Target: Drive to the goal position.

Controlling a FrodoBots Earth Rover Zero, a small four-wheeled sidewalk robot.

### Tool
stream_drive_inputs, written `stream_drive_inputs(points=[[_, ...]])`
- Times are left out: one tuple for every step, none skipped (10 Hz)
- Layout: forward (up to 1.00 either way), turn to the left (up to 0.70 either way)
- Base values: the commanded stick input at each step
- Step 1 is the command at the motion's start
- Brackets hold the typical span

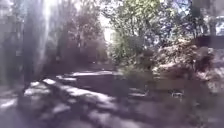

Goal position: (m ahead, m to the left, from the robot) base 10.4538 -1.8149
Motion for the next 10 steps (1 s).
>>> stream_drive_inputs(points=[[0.45, 0.0], [0.45, 0.0], [0.45, 0.0], [0.45, 0.0], [0.45, 0.0], [0.45, 0.0], [0.45, 0.0], [0.45, 0.0], [0.45, 0.0], [0.45, 0.0]])
